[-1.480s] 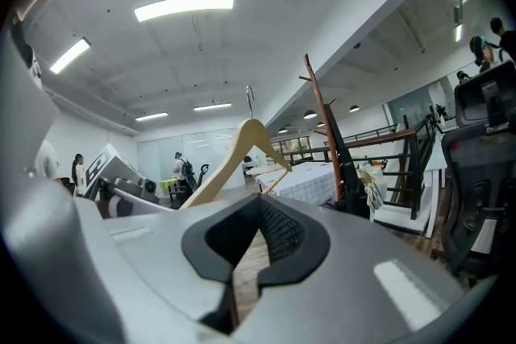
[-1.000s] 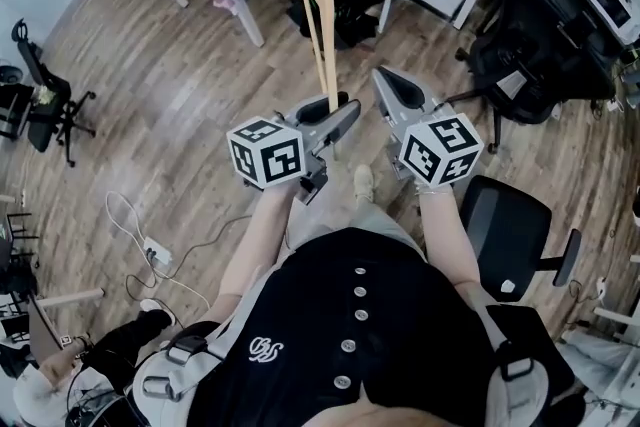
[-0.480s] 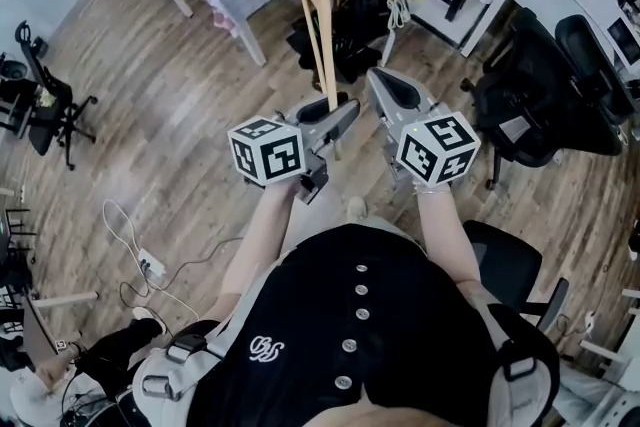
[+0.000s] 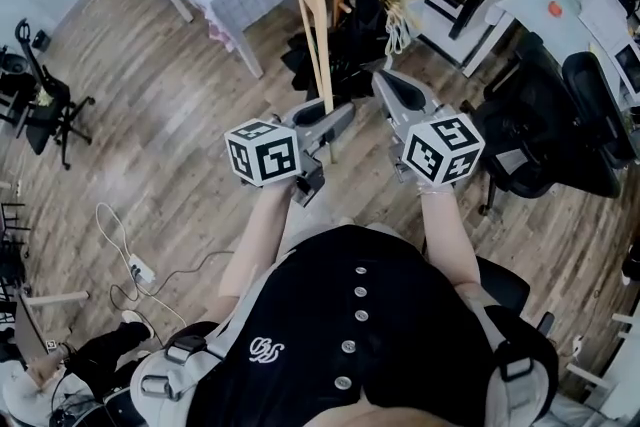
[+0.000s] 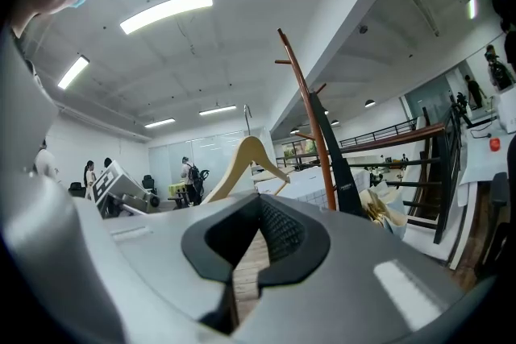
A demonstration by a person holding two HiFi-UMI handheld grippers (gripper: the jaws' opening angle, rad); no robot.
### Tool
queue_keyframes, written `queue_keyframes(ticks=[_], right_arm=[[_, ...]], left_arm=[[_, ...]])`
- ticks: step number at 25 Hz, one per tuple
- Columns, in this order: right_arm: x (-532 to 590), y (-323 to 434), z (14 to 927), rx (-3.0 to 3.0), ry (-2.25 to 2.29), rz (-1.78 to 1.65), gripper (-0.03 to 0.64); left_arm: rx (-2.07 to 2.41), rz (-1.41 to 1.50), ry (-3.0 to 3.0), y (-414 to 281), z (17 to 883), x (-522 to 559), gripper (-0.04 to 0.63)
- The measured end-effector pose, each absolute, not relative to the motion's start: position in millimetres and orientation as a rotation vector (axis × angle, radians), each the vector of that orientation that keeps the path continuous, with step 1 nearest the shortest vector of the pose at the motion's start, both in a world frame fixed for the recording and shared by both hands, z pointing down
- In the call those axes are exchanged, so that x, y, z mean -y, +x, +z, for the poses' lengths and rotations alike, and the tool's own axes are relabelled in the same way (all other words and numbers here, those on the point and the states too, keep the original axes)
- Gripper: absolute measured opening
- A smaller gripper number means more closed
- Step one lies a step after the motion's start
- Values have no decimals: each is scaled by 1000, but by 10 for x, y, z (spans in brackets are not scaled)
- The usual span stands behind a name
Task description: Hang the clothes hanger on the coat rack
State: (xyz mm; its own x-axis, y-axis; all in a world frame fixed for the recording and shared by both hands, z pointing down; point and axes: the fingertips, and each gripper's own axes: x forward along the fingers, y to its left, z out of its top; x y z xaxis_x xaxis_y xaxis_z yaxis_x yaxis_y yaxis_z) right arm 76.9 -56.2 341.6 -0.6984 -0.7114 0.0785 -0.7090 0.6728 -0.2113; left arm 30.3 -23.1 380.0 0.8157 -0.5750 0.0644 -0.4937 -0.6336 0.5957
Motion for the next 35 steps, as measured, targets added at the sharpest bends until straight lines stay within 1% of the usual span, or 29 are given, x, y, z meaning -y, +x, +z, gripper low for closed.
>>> queue_keyframes(ticks=[7, 18, 35], right_arm=[[748, 945, 3567, -2820, -1234, -466, 0], [1022, 641, 3592, -2839, -1154, -497, 0], [2126, 121, 3339, -2848, -1170, -376, 0]], left_arm=[[776, -174, 2363, 336, 3815, 360, 132], [773, -135, 2329, 244, 3964, 635, 133], [709, -157, 2378, -111, 3793, 1788, 132]])
